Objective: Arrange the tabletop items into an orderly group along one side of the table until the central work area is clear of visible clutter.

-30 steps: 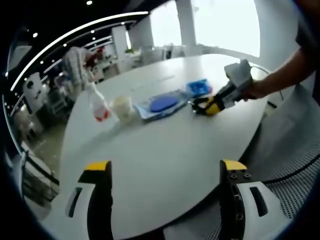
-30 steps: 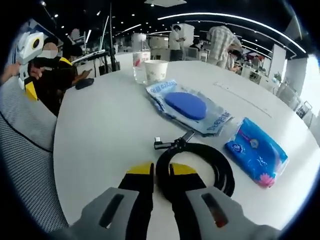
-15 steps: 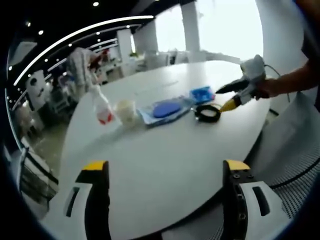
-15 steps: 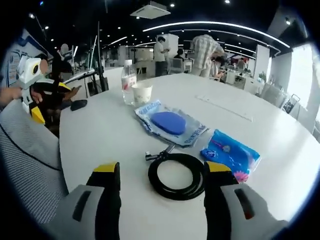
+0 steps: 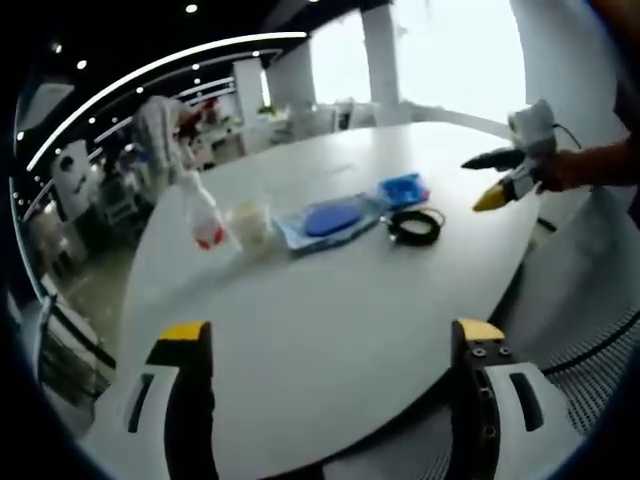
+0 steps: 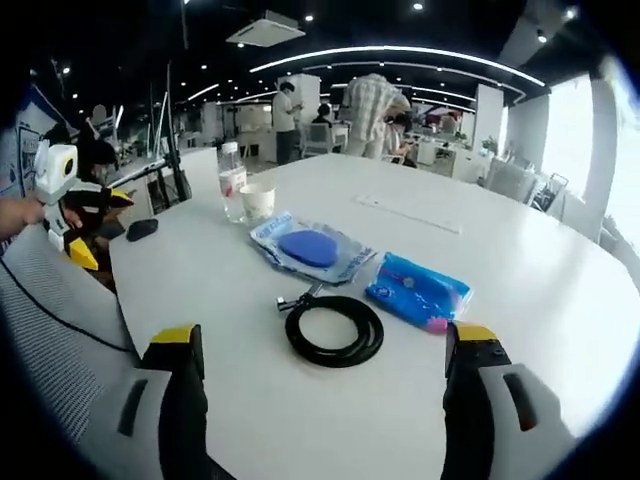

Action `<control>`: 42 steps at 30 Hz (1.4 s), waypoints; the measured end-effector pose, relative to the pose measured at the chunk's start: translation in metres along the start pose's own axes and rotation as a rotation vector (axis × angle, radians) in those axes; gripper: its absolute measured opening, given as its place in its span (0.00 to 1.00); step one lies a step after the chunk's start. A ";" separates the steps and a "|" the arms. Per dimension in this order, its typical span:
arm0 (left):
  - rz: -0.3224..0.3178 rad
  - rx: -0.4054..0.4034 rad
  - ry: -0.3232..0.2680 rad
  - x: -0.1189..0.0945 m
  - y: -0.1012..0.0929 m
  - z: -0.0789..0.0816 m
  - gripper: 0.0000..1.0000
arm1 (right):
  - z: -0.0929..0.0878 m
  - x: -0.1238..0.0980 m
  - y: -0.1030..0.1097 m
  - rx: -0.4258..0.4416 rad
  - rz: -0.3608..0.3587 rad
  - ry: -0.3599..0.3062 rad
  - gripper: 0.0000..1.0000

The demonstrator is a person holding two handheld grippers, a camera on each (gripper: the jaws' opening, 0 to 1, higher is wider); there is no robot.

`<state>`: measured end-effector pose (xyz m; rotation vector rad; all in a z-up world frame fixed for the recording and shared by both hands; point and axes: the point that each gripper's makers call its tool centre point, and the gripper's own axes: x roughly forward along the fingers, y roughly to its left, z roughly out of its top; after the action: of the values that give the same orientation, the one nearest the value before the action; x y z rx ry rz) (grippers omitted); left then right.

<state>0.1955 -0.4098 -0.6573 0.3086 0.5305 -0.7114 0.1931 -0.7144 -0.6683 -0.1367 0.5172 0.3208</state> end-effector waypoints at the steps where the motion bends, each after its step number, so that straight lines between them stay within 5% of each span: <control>1: -0.002 -0.004 -0.001 0.000 0.000 0.000 0.96 | -0.002 -0.005 -0.001 0.003 -0.001 0.002 1.00; 15: 0.005 -0.005 -0.015 -0.002 0.002 0.005 0.99 | -0.018 -0.051 -0.009 0.030 -0.085 0.005 1.00; 30: 0.026 0.011 -0.017 -0.007 0.003 0.006 0.99 | -0.025 -0.070 0.001 0.103 -0.101 0.004 1.00; 42: 0.049 -0.035 -0.052 -0.007 0.011 0.007 0.95 | -0.035 -0.063 0.011 0.069 -0.074 0.044 0.96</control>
<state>0.2007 -0.4015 -0.6471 0.2690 0.4841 -0.6603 0.1218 -0.7277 -0.6672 -0.0959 0.5649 0.2273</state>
